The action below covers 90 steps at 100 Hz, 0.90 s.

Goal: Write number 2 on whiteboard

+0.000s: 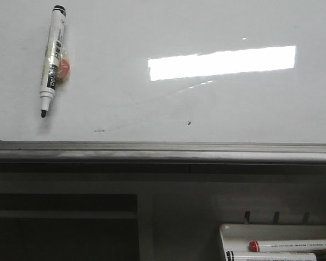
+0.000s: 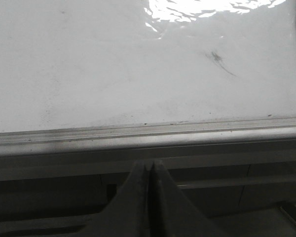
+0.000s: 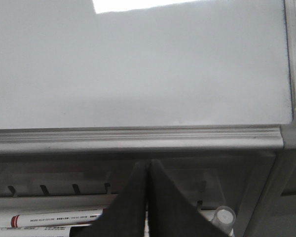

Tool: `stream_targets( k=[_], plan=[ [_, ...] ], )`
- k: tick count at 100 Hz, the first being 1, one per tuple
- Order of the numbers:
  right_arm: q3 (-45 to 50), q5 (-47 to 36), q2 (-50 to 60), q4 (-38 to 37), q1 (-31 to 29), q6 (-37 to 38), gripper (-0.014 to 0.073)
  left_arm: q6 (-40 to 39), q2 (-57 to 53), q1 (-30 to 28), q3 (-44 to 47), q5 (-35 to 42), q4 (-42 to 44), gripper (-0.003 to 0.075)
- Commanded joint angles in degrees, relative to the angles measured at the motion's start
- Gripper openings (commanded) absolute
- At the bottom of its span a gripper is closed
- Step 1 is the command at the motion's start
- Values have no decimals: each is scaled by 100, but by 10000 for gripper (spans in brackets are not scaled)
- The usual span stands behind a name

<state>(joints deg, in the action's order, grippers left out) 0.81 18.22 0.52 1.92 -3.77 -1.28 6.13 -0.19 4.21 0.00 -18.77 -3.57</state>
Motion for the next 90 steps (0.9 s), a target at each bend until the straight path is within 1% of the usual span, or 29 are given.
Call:
stream_targets(
  k=[1, 61, 68, 76, 82, 90],
  plan=[
    [148, -104, 126, 37, -25, -12, -51, -20, -158, -13, 65, 412, -24, -20],
    [148, -117, 126, 37, -25, -12, -51, -20, -158, -13, 65, 425, -24, -20],
    [148, -363, 126, 37, -25, -12, -51, -20, -158, -13, 65, 609, -41, -20],
    [148, -968, 126, 37, -25, -12, -51, -20, -158, -13, 65, 1114, -191, -20],
    [148, -1494, 126, 37, -25, -12, -52, -20, -158, -13, 65, 1660, -196, -20],
    [148, -2125, 126, 37, -25, -12, -52, -20, -158, -13, 65, 2001, -196, -20]
  ],
)
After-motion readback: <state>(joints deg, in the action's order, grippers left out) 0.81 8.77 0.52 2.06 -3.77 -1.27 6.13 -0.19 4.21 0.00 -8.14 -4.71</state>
